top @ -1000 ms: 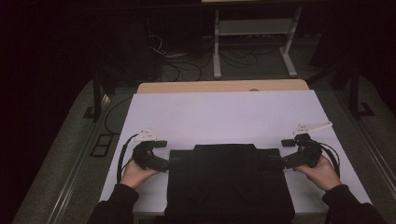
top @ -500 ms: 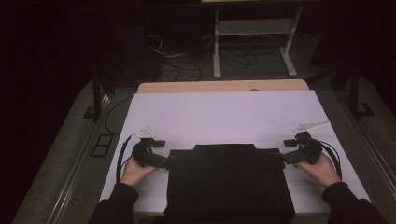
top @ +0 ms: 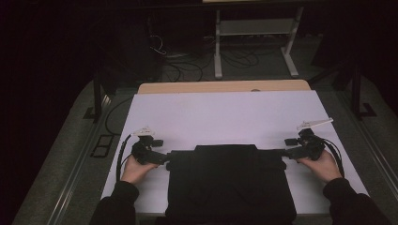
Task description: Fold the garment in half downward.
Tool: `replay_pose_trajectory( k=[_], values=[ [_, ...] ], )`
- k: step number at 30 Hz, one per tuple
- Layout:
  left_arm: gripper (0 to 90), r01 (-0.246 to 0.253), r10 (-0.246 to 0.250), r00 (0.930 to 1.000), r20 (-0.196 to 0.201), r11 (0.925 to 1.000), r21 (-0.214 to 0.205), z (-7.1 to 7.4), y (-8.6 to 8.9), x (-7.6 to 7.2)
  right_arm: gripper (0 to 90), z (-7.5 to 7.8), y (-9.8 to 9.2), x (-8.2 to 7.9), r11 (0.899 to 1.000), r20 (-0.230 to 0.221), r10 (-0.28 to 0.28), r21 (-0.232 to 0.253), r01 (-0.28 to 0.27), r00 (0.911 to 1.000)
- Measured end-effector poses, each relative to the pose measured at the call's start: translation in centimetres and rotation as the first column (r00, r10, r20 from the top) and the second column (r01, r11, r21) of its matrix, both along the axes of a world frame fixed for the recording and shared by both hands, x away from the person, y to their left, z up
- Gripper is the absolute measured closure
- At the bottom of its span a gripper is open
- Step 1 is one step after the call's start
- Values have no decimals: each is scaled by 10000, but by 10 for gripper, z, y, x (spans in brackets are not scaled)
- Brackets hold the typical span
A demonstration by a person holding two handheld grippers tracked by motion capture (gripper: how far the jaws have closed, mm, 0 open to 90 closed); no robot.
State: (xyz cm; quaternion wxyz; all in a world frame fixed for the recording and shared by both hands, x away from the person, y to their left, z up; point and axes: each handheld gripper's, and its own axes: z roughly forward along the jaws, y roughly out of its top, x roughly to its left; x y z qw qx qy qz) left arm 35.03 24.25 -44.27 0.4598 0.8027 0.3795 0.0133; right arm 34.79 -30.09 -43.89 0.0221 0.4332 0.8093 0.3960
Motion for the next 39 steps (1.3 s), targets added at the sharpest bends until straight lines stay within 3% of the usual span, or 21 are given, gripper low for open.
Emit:
replay_pose_trajectory(
  k=[5,19,23,30,34,39],
  values=[
    [67,63,-67,9998,-207,9998,-169,-3,1,3,235,-1,-2,4,9999,-106,80,-152,-81,9999],
    [194,780,-770,9954,-574,9968,149,-6,-7,8,303,-4,1,7,9984,-272,535,-187,-540,9982],
    [237,820,-819,9947,-616,9966,0,-6,-8,9,334,-5,3,7,9977,-356,635,-235,-644,9973],
    [429,575,-563,9963,-653,9982,160,-7,-8,11,457,-6,7,7,9962,-368,803,-313,-814,9961],
    [486,647,-622,9953,-743,9974,314,-9,-11,12,547,-7,9,7,9955,-376,852,-372,-866,9957],
    [520,709,-694,9942,-826,9974,153,-10,-10,13,629,-7,11,6,9966,-298,660,-477,-673,9974]
  ],
)
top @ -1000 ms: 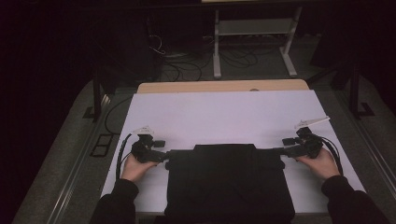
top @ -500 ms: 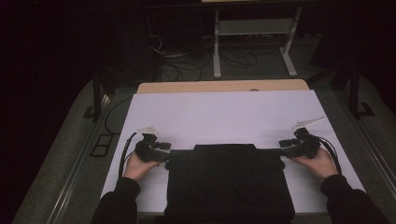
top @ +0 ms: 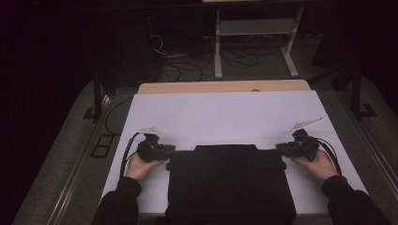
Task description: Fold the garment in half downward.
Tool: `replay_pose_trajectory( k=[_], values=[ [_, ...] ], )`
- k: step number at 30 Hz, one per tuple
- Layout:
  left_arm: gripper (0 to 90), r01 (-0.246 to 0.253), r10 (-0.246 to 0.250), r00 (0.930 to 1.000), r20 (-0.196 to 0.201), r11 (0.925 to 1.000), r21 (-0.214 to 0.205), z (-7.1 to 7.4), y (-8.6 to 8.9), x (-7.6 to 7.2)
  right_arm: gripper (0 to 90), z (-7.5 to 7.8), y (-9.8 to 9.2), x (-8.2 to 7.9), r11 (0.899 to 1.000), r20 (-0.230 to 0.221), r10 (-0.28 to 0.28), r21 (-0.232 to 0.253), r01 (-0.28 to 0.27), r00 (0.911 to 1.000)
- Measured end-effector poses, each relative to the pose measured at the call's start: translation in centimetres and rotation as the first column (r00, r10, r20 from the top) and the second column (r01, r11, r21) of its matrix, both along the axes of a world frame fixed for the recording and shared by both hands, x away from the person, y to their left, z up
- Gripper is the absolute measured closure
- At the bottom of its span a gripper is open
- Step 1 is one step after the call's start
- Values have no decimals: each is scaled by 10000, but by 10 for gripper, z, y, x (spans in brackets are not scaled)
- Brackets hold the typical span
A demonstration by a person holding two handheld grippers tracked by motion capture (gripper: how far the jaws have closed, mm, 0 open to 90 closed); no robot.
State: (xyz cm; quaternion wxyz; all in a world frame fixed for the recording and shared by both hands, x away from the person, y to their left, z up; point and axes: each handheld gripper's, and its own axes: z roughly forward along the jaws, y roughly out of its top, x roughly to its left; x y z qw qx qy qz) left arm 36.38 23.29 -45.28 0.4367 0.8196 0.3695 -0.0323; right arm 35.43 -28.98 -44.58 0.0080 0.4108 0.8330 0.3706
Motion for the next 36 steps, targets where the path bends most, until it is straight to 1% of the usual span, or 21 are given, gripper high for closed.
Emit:
replay_pose_trajectory(
  k=[2,4,9,10,12,15,16,21,23,25,28,30,33,36],
  values=[
    [532,-64,64,10000,-30,10000,-30,0,0,0,669,0,-1,0,10000,24,9,10,-10,10000],
    [553,-92,92,10000,-19,10000,3,-1,0,1,726,0,-1,0,10000,-90,-30,54,30,10000],
    [632,76,-78,9999,74,9997,220,0,-3,0,842,1,-1,-2,10000,-12,23,-1,-23,10000],
    [649,90,-93,9999,98,9997,224,0,-4,0,853,1,0,-2,10000,-34,27,-6,-27,10000],
    [670,132,-135,9999,81,9994,314,0,-5,0,858,1,1,-2,10000,-59,54,-82,-54,10000],
    [705,150,-155,9998,106,9990,416,0,-6,0,861,1,1,-2,10000,-91,55,-69,-56,9999],
    [728,187,-194,9997,130,9985,515,1,-7,0,862,1,0,-2,10000,-113,7,-62,-8,9999],
    [827,304,-308,9995,52,9973,661,2,-9,0,865,2,0,-2,10000,-138,65,-62,-66,9999],
    [838,292,-298,9995,77,9968,748,3,-11,-1,865,2,0,-2,9999,-175,86,-60,-87,9998],
    [843,273,-283,9995,99,9952,945,4,-11,-1,865,2,0,-2,10000,-215,43,-44,-44,9998],
    [850,192,-200,9998,62,9943,1046,6,-13,-1,867,2,0,-1,10000,-246,12,-43,-13,9997],
    [853,203,-221,9997,133,9922,1231,8,-14,-2,869,2,0,-1,9999,-239,-38,-132,35,9997],
    [855,180,-215,9995,230,9898,1411,10,-16,-2,871,3,1,-2,9996,-151,-112,-255,108,9998],
    [856,57,-94,9996,250,9898,1420,12,-15,-2,871,4,2,-2,9992,-4,-176,-353,176,9998]
  ],
)
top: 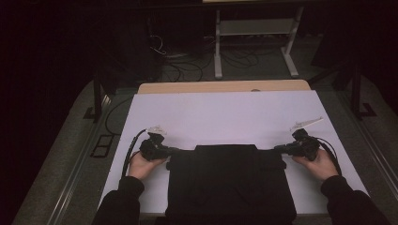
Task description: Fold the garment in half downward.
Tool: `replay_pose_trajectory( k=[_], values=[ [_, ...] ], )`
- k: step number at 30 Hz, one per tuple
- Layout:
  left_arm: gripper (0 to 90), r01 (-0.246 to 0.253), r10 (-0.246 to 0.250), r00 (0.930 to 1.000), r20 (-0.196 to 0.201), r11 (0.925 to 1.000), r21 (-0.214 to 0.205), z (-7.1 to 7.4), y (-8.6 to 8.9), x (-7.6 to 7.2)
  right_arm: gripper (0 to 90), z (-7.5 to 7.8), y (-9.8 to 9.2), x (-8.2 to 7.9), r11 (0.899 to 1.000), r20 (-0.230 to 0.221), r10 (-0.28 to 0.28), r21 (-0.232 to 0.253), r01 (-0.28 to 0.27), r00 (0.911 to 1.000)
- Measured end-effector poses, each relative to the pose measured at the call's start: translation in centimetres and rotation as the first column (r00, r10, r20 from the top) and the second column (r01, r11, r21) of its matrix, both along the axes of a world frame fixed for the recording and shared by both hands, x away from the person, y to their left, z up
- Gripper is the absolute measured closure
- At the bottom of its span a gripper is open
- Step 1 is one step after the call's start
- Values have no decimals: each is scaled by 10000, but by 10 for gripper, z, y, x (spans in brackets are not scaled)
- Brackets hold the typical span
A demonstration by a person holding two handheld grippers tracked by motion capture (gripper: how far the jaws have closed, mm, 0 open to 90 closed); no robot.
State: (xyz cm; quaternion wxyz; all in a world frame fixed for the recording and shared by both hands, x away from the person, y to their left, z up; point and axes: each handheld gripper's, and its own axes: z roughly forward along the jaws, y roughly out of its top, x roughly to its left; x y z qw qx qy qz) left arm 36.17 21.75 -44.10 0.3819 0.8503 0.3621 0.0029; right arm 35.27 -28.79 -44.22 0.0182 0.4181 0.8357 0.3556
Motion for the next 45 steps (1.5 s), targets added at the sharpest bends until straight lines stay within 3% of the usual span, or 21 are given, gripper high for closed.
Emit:
replay_pose_trajectory(
  k=[4,10,13,17,21,28,31,40,45],
  values=[
    [856,-96,96,9999,34,9999,-54,1,2,0,871,2,0,-1,9999,109,-127,-88,128,9999],
    [858,-112,104,9987,502,9998,149,8,0,-2,872,5,0,-1,9996,325,-253,-91,256,9992],
    [858,-129,115,9988,469,9995,287,6,1,0,872,5,1,0,9995,337,-257,-154,262,9991],
    [858,-211,210,9988,447,9998,-3,11,4,2,872,7,2,2,9994,459,-301,-157,309,9985],
    [859,-271,275,9969,740,9996,-57,16,4,2,873,7,5,5,9995,475,-238,-206,248,9986],
    [859,-174,146,9956,925,9994,300,20,1,6,874,13,5,11,9998,419,-130,-168,137,9990],
    [860,-191,122,9947,1021,9976,671,21,0,11,874,16,4,14,9998,502,-171,-100,176,9986],
    [860,-407,342,9918,1234,9979,506,31,1,18,874,23,5,23,9995,699,-268,-172,280,9972],
    [859,-475,416,9930,1105,9975,518,32,2,22,874,26,5,27,9994,778,-275,-185,290,9966]
  ],
)
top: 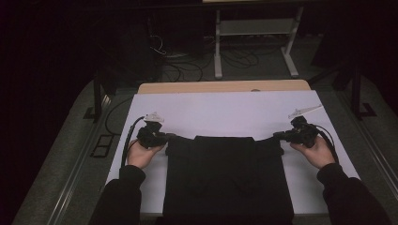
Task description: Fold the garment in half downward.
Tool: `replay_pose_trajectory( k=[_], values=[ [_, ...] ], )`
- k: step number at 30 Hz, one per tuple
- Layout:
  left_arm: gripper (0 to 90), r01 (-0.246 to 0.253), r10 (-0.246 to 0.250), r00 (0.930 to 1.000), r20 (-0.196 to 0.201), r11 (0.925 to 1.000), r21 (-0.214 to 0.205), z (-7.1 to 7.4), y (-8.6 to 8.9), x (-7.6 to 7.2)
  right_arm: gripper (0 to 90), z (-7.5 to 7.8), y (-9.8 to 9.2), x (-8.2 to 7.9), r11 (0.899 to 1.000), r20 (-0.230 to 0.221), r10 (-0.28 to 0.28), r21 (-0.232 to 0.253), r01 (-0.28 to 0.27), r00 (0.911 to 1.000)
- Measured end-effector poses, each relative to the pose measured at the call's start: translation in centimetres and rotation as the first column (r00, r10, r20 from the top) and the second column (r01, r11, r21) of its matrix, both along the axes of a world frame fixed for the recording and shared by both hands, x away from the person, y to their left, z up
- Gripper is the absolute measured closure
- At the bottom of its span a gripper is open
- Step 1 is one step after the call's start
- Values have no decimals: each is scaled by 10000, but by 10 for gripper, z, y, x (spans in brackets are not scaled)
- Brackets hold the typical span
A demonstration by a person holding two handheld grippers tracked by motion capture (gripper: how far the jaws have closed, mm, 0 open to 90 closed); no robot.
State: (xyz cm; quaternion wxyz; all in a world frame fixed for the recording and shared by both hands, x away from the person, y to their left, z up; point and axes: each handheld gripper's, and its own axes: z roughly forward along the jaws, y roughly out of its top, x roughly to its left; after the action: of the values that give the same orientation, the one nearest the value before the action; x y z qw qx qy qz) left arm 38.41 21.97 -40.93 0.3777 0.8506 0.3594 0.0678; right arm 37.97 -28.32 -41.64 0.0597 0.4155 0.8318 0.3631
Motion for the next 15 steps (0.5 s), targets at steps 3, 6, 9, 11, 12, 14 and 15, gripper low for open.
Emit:
replay_pose_trajectory(
  k=[3,6,9,11,12,14,15],
  values=[
    [859,-66,66,10000,-6,10000,-62,3,0,2,874,3,0,2,10000,42,-17,7,17,10000],
    [859,-11,10,10000,45,10000,97,9,-1,2,875,4,0,5,10000,57,-83,-12,83,9999],
    [859,29,-31,9998,175,9999,122,16,0,3,875,4,-1,8,9998,129,-181,-21,181,9998],
    [859,-28,27,9997,246,10000,29,19,-1,4,875,6,-1,10,9998,159,-221,-7,221,9996],
    [859,-25,24,9997,252,10000,52,21,-1,5,875,7,-1,11,9996,174,-286,20,286,9994],
    [859,-55,52,9995,301,10000,76,24,-1,6,875,10,-1,13,9995,265,-310,31,310,9992],
    [859,-85,83,9994,330,9999,58,25,-2,7,875,12,-1,15,9994,270,-353,46,352,9990]
  ],
)
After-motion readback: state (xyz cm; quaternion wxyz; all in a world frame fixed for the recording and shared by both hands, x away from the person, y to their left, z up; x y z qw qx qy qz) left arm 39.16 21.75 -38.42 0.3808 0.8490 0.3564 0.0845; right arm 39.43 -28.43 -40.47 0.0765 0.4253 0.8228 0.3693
